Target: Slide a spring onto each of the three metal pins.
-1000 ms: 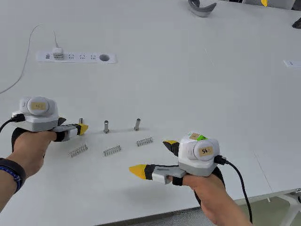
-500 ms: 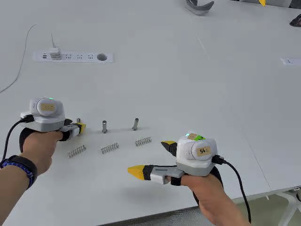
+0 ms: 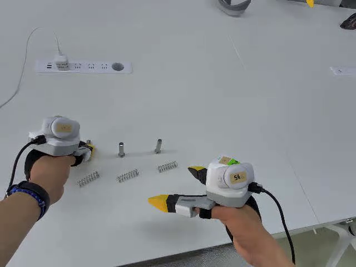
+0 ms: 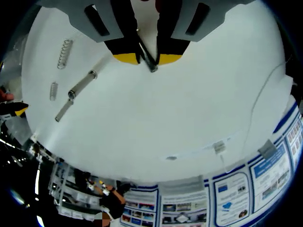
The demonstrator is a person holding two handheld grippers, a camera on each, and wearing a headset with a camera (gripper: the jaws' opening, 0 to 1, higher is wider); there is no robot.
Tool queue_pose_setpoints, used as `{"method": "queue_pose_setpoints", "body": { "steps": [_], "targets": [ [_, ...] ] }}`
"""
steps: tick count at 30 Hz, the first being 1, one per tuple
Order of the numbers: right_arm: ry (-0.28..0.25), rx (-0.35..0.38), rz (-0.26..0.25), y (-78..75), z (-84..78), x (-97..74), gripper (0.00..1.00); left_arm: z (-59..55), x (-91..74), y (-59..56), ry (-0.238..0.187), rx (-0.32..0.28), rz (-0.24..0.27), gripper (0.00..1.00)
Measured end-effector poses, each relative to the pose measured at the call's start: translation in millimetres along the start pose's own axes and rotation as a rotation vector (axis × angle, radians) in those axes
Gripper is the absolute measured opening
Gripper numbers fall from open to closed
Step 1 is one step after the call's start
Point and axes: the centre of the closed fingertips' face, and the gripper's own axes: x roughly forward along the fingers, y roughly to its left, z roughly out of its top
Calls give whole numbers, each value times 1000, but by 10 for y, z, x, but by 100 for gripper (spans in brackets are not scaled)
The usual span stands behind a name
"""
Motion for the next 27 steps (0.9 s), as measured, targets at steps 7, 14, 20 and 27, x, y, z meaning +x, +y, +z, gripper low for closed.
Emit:
{"method": "queue_pose_setpoints", "body": {
  "steps": [7, 14, 20, 27],
  "targets": [
    [-3, 11, -7, -32, -3, -6, 86, 2, -15, 82, 6, -4, -7, 14],
    [6, 10, 0, -5, -27, 26, 86, 46, 22, 116, 20, 1, 21, 13],
    [2, 17, -7, -48, -16, 10, 86, 78, 49, 190, 34, -59, 68, 15],
    [1, 26, -18, -82, -20, -1, 86, 106, 95, 224, 40, -56, 104, 14]
  ]
}}
